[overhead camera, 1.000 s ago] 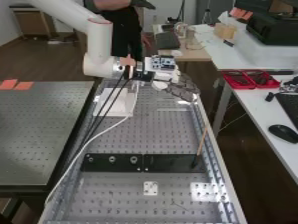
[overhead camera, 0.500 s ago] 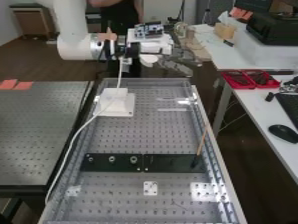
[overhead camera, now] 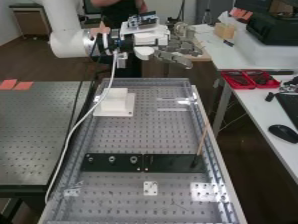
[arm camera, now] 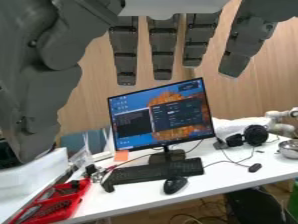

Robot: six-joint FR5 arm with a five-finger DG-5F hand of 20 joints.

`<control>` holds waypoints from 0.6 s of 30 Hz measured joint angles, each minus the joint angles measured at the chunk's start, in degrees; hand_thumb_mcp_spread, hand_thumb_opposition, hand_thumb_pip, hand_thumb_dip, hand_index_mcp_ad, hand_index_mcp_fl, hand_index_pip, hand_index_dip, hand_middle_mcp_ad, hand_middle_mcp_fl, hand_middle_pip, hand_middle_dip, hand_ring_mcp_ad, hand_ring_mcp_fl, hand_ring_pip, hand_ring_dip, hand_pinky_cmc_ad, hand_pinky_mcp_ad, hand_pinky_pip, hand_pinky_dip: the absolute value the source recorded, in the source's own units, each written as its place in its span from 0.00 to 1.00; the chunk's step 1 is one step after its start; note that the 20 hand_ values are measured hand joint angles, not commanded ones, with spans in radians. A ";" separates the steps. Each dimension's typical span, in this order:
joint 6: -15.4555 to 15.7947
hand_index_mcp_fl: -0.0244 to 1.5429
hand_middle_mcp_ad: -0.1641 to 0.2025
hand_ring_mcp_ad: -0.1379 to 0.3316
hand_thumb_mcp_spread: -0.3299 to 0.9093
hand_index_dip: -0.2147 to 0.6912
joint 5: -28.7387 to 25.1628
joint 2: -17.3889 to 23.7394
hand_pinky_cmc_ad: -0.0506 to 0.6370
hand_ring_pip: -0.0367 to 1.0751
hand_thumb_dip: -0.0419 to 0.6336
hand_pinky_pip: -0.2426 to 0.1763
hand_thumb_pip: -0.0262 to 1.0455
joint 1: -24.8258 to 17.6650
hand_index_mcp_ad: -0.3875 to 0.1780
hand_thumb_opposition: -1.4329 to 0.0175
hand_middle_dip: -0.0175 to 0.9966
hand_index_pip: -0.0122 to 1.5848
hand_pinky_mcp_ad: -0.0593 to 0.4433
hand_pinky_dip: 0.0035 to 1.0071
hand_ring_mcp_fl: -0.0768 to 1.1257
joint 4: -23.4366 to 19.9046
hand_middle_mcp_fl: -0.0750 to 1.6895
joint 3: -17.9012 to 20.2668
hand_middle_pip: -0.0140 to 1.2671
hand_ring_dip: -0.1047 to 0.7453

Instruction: Grab the drill bit and place it in the clear container

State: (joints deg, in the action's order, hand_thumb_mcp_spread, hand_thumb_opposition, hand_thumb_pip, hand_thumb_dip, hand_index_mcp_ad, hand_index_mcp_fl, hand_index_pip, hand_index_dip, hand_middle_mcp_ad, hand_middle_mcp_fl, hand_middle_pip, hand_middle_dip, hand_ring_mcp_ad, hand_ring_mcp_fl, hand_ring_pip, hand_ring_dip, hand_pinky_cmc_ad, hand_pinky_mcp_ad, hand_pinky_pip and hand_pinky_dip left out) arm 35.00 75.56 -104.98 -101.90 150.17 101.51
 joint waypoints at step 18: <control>0.38 0.23 0.69 0.62 0.51 0.58 0.17 0.16 0.62 0.14 0.21 0.40 0.37 0.56 0.55 0.48 0.22 0.06 0.69 0.29 0.08 0.60 0.15 -0.60 0.11 0.24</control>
State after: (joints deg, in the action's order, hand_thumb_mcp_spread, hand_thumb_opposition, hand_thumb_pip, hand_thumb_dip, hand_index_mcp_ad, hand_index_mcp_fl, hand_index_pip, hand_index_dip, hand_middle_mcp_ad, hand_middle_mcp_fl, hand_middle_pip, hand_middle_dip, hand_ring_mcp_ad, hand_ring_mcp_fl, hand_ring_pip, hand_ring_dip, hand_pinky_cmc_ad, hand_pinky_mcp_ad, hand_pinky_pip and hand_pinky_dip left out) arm 35.38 75.73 -104.81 -101.35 150.76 100.91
